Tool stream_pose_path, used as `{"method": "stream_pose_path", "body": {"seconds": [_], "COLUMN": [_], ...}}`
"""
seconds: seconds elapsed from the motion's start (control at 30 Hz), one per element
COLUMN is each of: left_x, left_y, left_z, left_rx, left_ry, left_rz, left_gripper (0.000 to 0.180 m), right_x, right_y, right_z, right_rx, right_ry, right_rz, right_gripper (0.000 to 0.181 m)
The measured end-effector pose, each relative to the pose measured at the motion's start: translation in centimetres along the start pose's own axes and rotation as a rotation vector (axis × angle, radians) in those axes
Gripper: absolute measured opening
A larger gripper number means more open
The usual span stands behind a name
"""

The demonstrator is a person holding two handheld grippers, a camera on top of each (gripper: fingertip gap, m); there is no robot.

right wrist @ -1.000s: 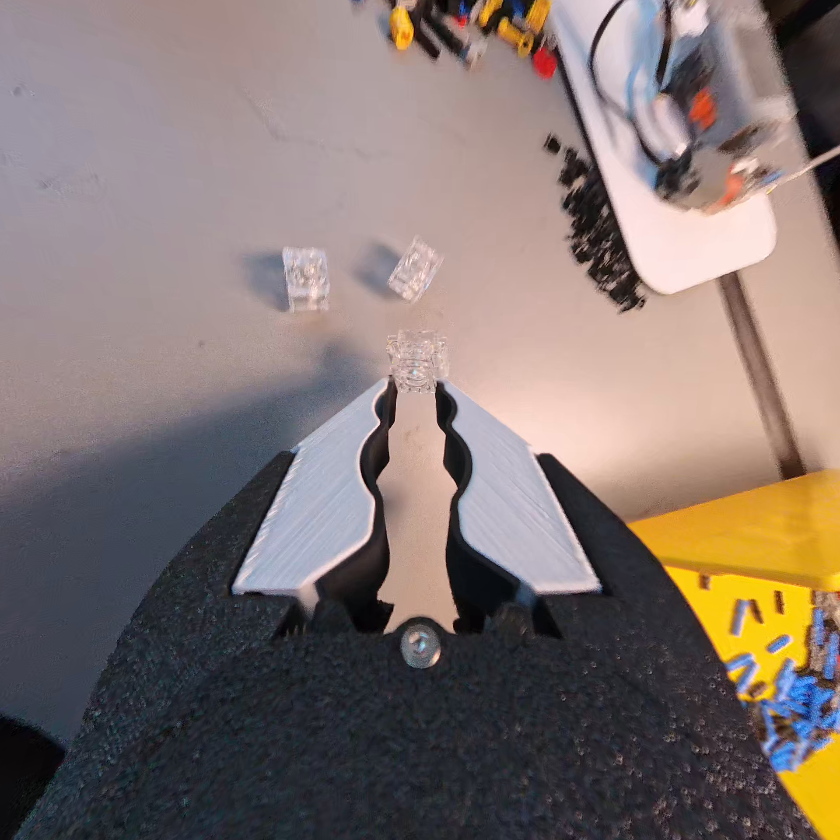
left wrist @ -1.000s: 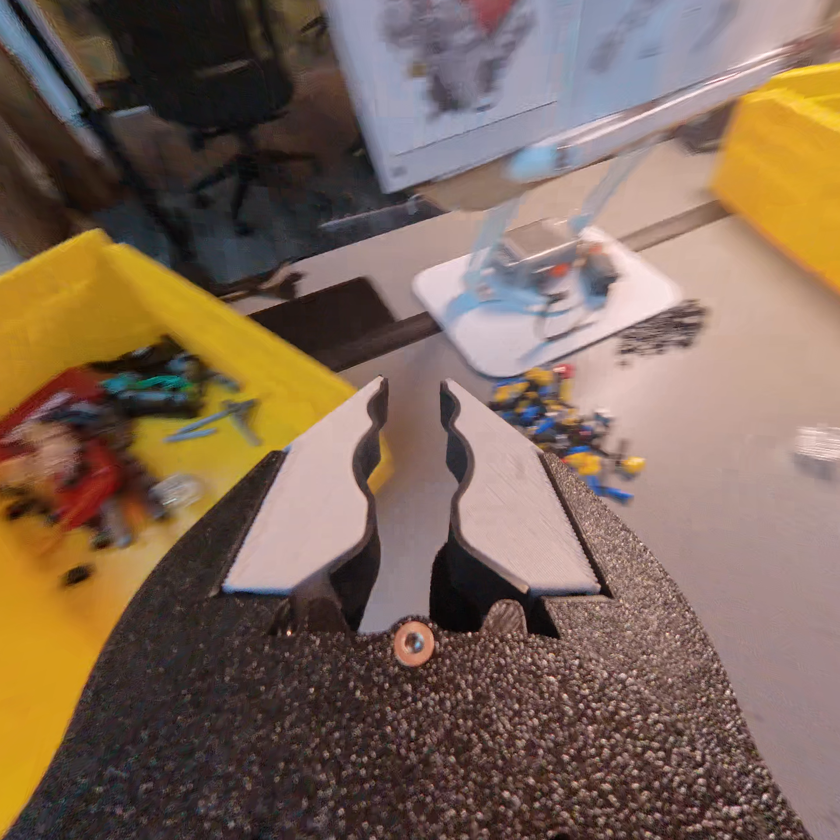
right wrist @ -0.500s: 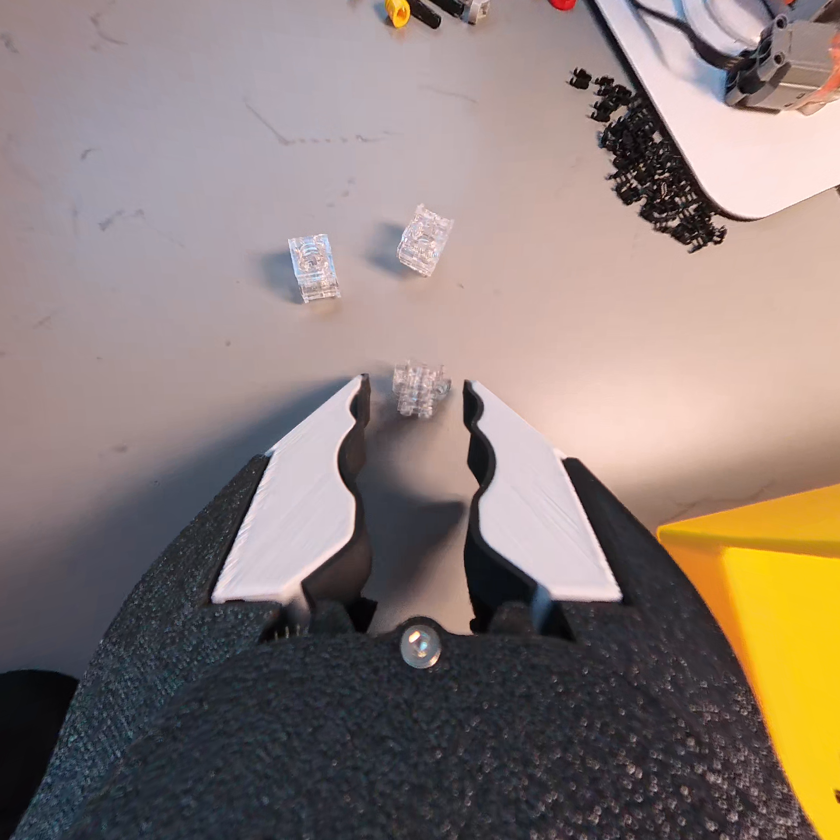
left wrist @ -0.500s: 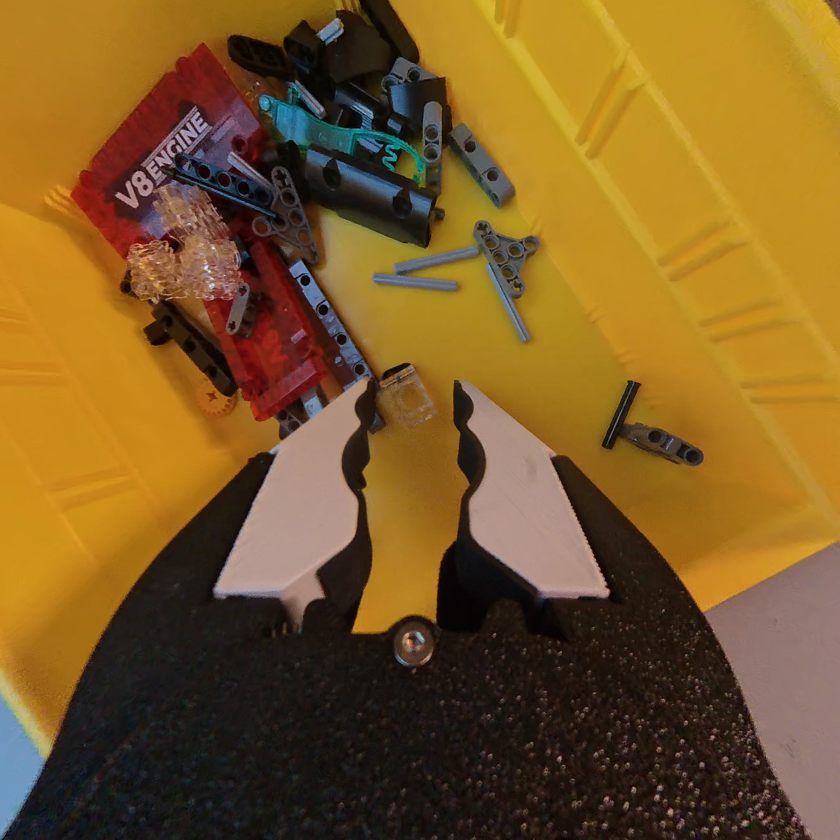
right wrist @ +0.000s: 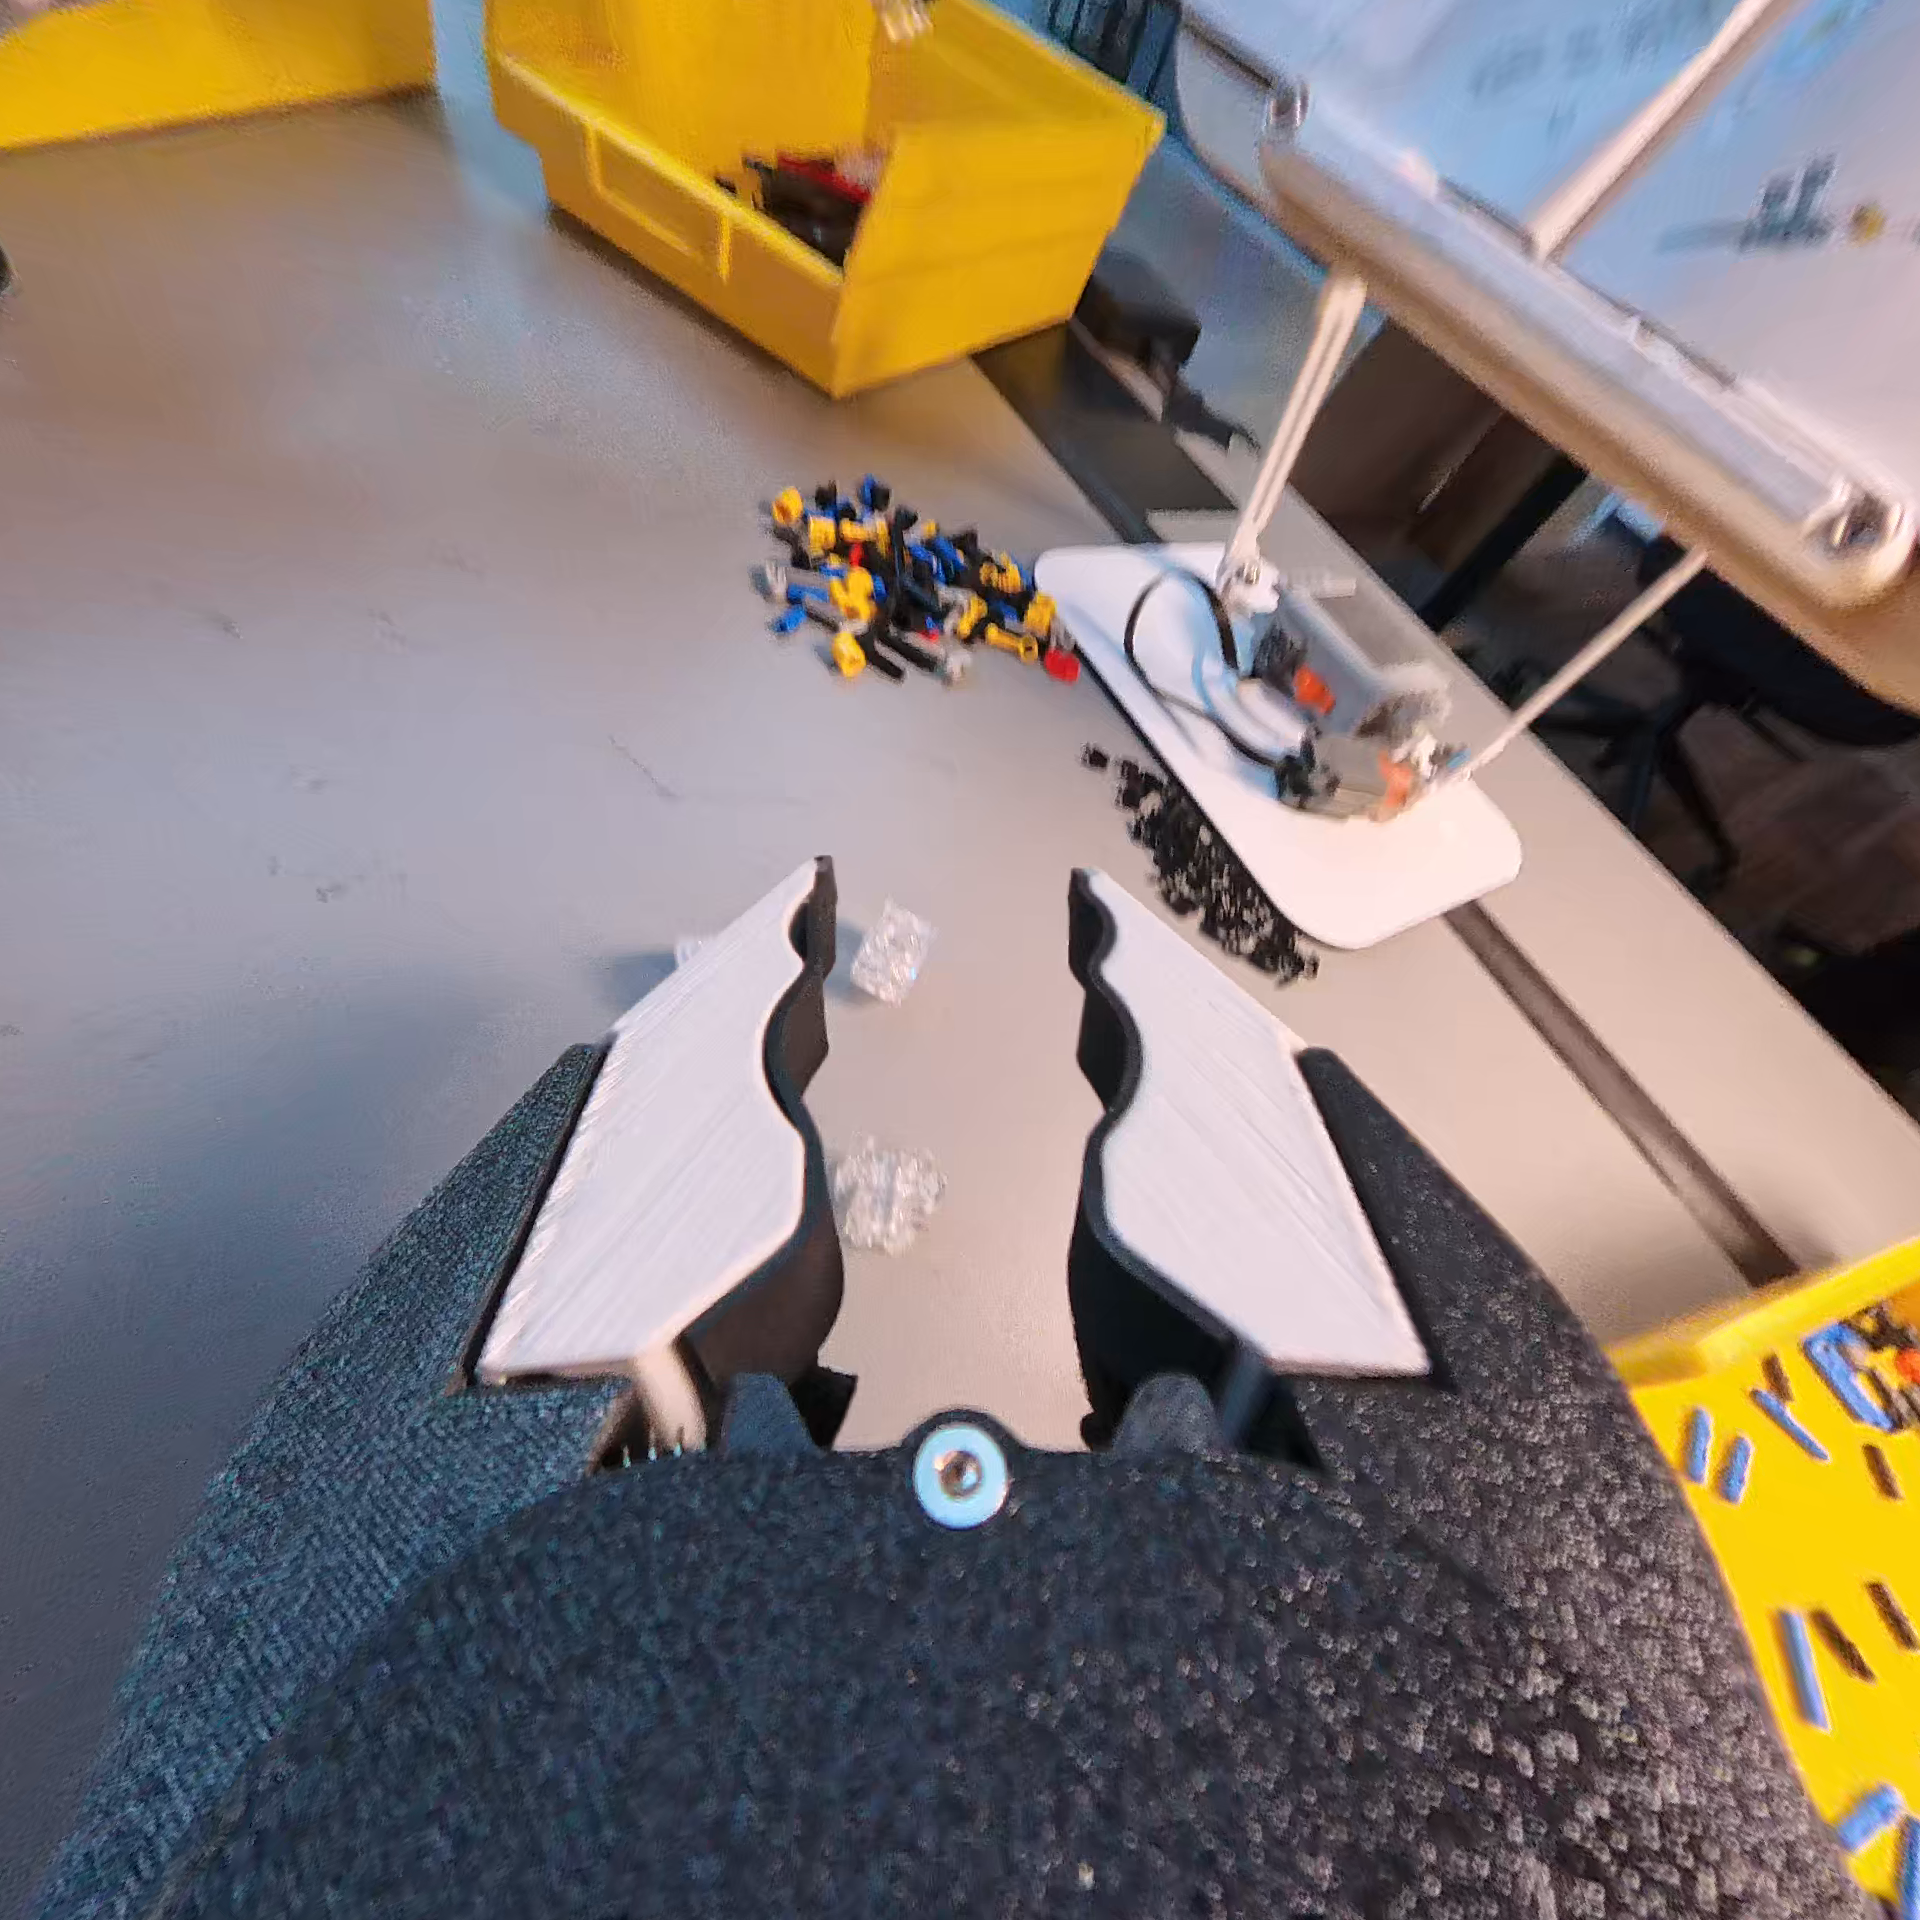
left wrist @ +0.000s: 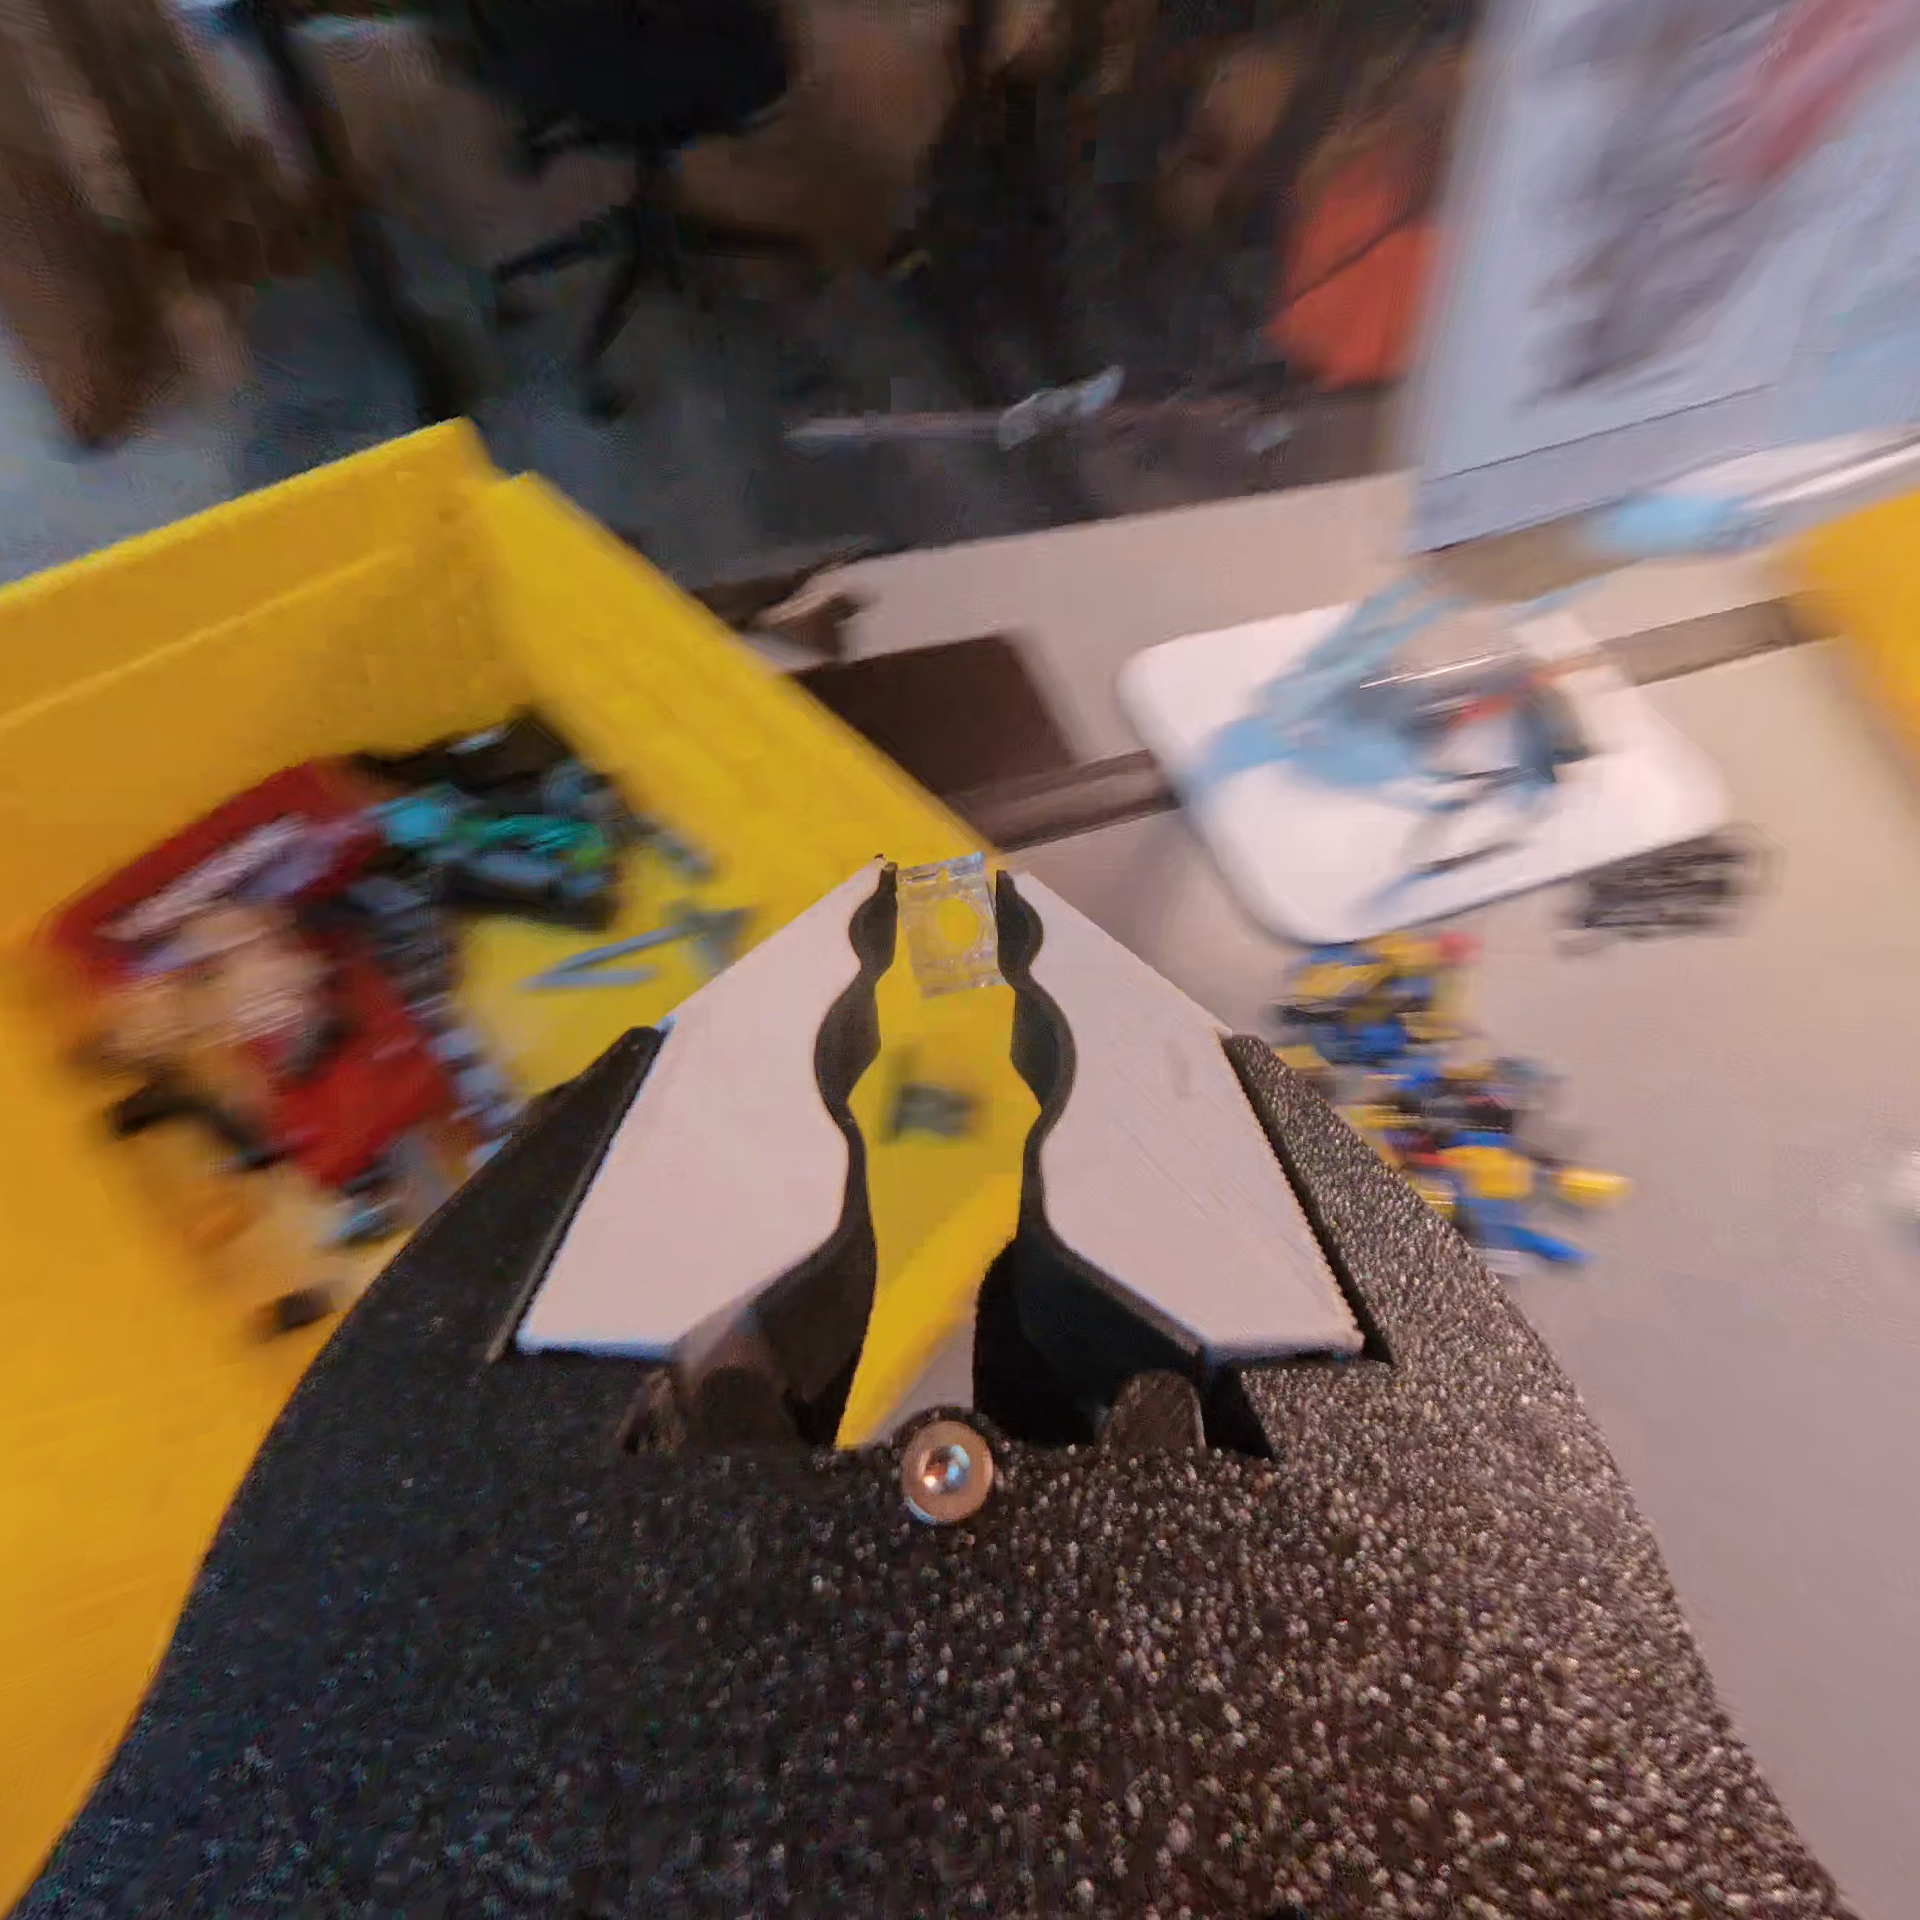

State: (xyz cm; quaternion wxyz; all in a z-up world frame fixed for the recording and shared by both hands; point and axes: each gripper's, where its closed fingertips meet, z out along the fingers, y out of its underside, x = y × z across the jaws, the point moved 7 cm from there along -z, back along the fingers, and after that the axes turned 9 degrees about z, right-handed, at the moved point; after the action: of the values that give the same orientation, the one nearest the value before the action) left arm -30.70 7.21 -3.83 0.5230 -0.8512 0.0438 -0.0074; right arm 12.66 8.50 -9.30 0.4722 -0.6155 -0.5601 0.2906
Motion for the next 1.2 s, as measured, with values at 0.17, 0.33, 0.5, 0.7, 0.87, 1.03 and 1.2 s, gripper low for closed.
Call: {"method": "stream_pose_path", "body": {"seconds": [0.17,0.33,0.5,0.7,0.87,1.03,1.2], "left_x": [15.4,25.6,27.9,23.9,14.1,4.8,-4.3], "left_y": [-0.6,2.6,3.7,2.3,-0.4,-3.6,-5.4], "left_z": [-2.3,-2.3,-1.7,-1.5,-2.2,-4.0,-3.7], "left_rx": [0.175,0.089,0.048,0.129,0.147,0.02,-0.186], "left_ry": [0.798,1.118,1.188,0.946,0.347,-0.082,-0.29], "left_rz": [-0.07,-0.107,-0.174,-0.11,0.116,0.147,0.147], "left_gripper": [0.016,0.016,0.016,0.025,0.035,0.038,0.041], "right_x": [-3.6,-6.7,-6.9,-4.4,-1.4,-2.0,-2.6], "right_y": [-2.5,-3.6,-4.0,-2.0,2.0,3.6,4.7], "right_z": [0.9,1.8,1.8,0.8,-0.2,1.2,1.9], "right_rx": [0.146,0.191,0.206,0.008,-0.241,-0.338,-0.412], "right_ry": [0.006,0.012,0.053,-0.056,-0.115,-0.121,-0.117], "right_rz": [-0.161,-0.247,-0.238,-0.177,-0.047,-0.051,-0.084], "right_gripper": [0.048,0.048,0.024,0.021,0.021,0.021,0.022]}}
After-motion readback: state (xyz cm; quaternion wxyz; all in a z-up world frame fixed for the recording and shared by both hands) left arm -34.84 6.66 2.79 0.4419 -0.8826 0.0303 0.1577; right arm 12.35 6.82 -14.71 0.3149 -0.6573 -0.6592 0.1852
